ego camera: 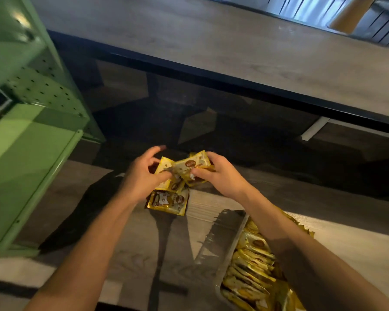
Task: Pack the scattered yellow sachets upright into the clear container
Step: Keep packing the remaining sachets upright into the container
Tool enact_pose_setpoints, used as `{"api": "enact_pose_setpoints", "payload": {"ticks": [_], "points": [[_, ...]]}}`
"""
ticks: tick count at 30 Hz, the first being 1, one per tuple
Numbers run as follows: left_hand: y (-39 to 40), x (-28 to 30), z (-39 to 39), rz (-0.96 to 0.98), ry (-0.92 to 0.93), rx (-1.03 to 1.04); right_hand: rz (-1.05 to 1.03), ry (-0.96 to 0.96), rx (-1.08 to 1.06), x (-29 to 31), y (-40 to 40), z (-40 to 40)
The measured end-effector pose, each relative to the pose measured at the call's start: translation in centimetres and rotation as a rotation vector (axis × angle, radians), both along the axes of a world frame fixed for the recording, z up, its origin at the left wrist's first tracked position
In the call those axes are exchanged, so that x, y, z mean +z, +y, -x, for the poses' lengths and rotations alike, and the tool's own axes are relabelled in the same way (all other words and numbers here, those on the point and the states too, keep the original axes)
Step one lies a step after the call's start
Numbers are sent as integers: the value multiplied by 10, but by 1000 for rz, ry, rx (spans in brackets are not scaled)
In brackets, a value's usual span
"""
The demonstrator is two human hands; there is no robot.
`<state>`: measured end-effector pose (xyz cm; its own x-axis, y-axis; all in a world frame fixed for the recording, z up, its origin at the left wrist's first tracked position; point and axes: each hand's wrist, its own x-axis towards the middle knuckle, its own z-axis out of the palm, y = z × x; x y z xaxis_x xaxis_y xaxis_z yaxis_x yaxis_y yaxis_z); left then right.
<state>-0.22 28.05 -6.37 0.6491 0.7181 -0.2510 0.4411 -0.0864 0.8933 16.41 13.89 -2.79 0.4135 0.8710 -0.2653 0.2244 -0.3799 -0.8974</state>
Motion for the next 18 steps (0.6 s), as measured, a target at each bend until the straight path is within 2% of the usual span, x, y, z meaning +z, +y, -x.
{"api": "enact_pose_setpoints", "payload": {"ticks": [6, 10, 14, 16, 18], "points": [[-6, 2, 15, 378, -391, 214, -7, 190, 47, 4, 13, 20], [-24, -7, 23, 728, -455, 389, 25, 255, -28, -13, 20, 41], [-40, -14, 35, 675, -417, 394, 42, 298, -140, -24, 25, 57], [-46, -20, 37, 678, -391, 426, 38, 252, -115, -26, 26, 62], [-49, -24, 38, 577, -332, 428, 59, 203, -68, -29, 28, 65]]}}
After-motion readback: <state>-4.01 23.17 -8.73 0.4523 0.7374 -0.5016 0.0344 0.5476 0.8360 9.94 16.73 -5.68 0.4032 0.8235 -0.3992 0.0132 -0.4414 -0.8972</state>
